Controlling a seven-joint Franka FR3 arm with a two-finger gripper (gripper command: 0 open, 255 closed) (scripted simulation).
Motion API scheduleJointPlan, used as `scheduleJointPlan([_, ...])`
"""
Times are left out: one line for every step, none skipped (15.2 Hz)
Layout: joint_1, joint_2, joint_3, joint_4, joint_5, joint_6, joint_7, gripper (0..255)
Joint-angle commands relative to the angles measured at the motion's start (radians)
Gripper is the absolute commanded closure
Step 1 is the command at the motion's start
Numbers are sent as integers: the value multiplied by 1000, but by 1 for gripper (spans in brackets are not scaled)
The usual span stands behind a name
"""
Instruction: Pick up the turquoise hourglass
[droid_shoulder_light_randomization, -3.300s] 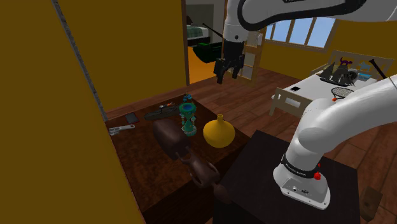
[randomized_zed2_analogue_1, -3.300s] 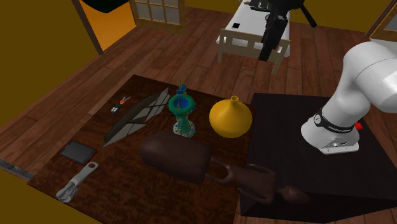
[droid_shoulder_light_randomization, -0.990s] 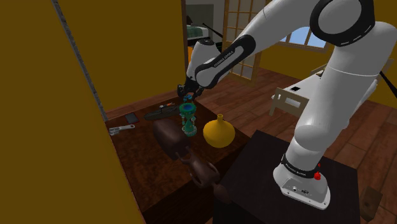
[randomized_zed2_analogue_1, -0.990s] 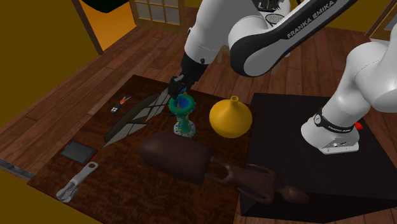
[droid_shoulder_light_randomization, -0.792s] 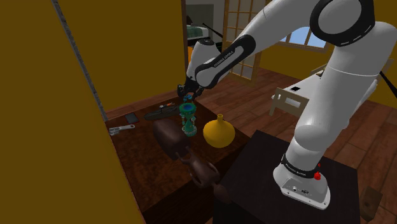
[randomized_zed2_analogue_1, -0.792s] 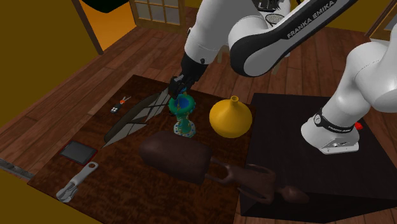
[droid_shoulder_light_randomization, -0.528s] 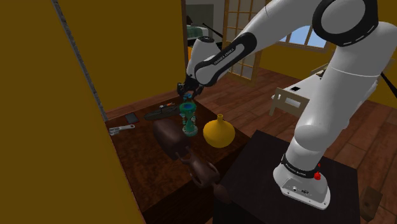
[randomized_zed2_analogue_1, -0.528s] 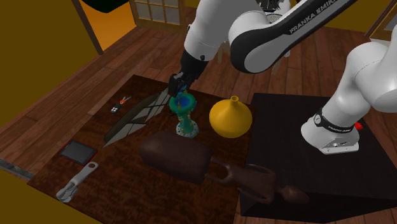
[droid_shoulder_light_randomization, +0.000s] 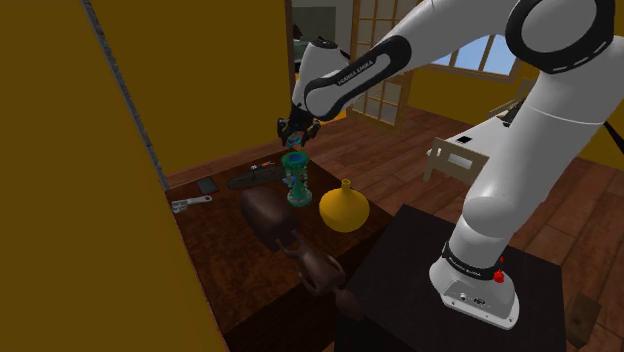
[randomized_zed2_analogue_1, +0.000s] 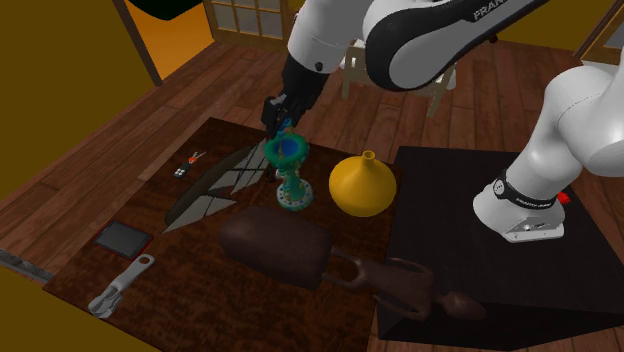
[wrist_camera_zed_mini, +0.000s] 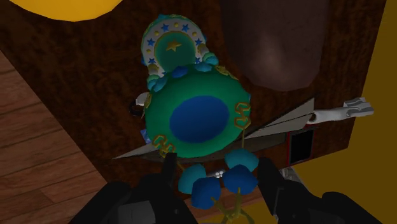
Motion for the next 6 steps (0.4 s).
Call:
scheduleJointPlan([1, -16, -1, 17, 6, -31, -5, 255])
scheduleJointPlan([1, -22, -1, 24, 8, -45, -7, 255])
scheduleJointPlan([2, -28, -2, 32, 11, -59, -9, 255])
scheduleJointPlan([2, -33, -2, 40, 13, -72, -11, 255])
scheduleJointPlan([2, -34, -2, 42, 13, -74, -11, 255])
scheduleJointPlan([2, -34, -2, 41, 13, -74, -11, 255])
